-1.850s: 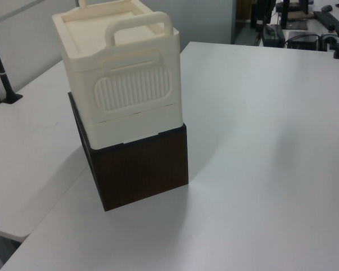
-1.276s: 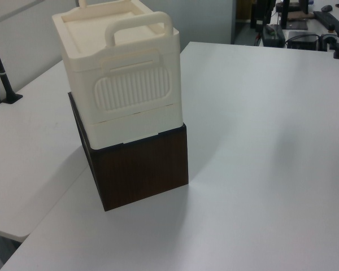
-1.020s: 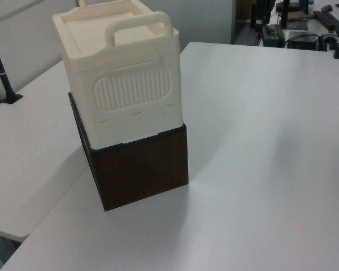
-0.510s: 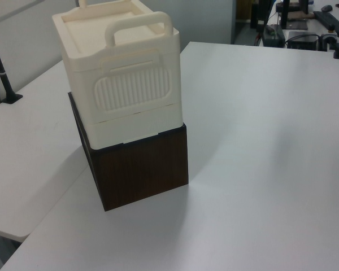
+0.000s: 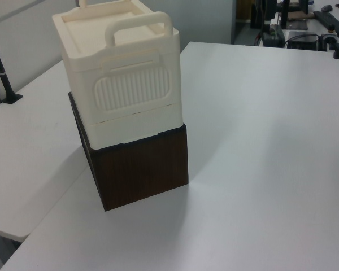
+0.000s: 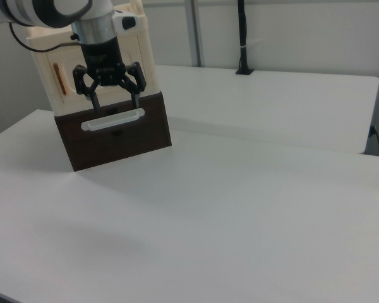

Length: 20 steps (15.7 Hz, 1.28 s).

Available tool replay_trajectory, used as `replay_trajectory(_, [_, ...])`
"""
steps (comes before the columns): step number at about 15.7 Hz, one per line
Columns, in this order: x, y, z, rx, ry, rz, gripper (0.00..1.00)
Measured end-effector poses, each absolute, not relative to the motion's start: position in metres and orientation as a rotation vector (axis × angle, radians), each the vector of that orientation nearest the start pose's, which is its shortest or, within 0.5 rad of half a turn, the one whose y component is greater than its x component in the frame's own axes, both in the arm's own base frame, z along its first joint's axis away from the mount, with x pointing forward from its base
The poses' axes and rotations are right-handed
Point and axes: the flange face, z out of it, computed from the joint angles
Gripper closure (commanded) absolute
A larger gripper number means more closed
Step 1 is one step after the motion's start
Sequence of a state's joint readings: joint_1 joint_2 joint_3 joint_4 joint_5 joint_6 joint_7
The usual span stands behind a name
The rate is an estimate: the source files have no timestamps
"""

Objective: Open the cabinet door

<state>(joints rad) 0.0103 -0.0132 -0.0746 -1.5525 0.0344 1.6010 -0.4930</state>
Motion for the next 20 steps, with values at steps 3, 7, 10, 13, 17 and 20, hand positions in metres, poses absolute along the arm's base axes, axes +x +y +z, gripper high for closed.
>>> replay_trajectory(3, [0.552, -0.010, 0.652, -3.037, -0.738, -0.134, 0.09])
replay_trajectory(7, [0.551, 0.030, 0.659, -2.989, -0.834, -0.161, 0.31])
replay_trajectory(10, [0.551, 0.045, 0.666, -2.873, -0.825, -0.220, 0.35])
replay_trajectory(13, [0.553, 0.054, 0.676, -2.783, -0.883, -0.313, 0.45])
replay_trajectory(17, [0.562, 0.078, 0.689, -2.695, -0.931, -0.501, 0.57])
replay_trajectory(20, [0.567, 0.098, 0.690, -2.672, -0.965, -0.565, 0.62])
